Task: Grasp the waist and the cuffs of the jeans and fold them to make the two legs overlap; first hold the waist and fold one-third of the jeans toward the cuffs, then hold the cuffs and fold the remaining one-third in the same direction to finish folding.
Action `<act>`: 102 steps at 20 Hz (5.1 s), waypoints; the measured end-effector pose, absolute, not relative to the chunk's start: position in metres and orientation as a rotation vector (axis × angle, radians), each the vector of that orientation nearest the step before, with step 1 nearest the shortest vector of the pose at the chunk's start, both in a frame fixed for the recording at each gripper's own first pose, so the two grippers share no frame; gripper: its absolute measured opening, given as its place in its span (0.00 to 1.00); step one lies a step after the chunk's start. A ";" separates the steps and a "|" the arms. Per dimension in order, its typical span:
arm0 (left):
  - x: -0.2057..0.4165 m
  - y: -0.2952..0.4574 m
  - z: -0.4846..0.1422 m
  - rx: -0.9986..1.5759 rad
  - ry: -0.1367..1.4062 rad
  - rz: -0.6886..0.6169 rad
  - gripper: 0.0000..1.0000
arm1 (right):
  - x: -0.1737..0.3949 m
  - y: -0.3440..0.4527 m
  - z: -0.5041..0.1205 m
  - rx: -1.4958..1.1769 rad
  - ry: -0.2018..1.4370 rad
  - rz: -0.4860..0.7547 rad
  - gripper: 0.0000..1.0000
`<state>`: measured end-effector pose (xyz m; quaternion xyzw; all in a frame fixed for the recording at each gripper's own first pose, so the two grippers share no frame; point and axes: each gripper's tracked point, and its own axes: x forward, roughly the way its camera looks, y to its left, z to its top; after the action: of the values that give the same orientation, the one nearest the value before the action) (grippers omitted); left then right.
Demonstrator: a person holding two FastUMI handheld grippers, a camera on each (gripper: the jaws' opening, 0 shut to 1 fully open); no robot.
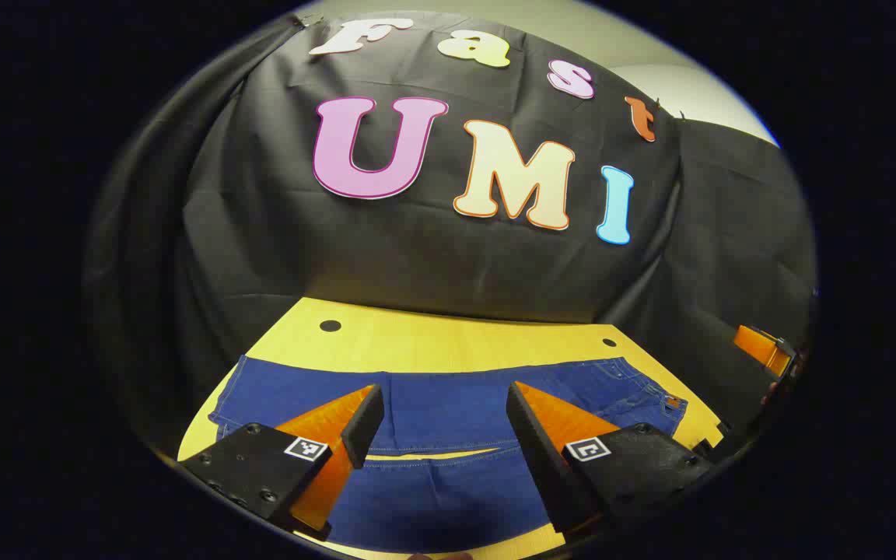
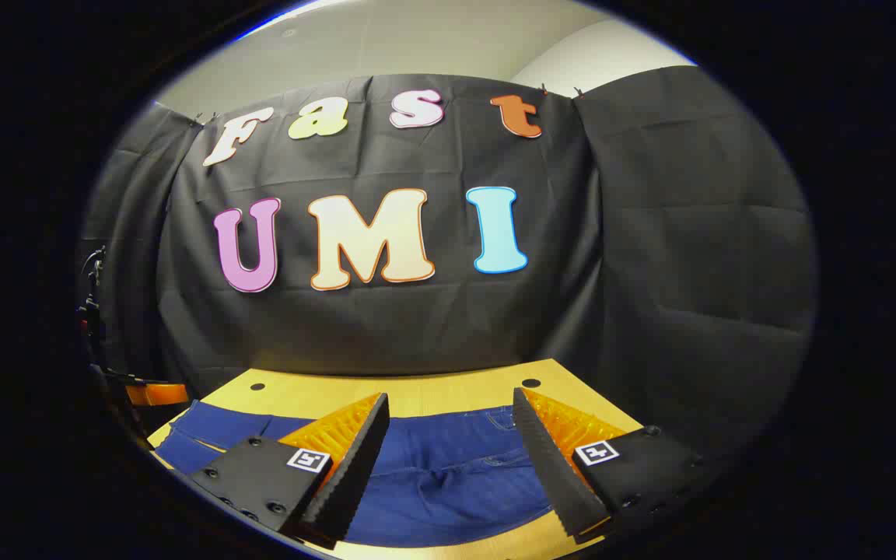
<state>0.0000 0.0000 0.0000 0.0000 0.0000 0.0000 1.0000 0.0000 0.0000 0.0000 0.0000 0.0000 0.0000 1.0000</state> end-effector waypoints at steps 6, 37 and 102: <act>0.001 0.048 -0.030 0.138 0.143 -0.040 0.95 | 0.004 0.015 -0.022 -0.021 0.061 0.044 0.94; -0.131 0.203 -0.257 0.697 1.149 -0.371 0.95 | -0.021 0.027 -0.099 -0.120 0.256 0.075 0.98; -0.132 0.196 -0.192 0.702 1.430 -0.243 0.00 | 0.060 -0.143 -0.225 -0.831 1.051 0.523 0.04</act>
<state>-0.1322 0.1957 -0.1921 0.3141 0.6401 -0.1086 0.6927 0.0605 -0.1434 -0.2247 -0.3806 0.4813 0.2394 0.7525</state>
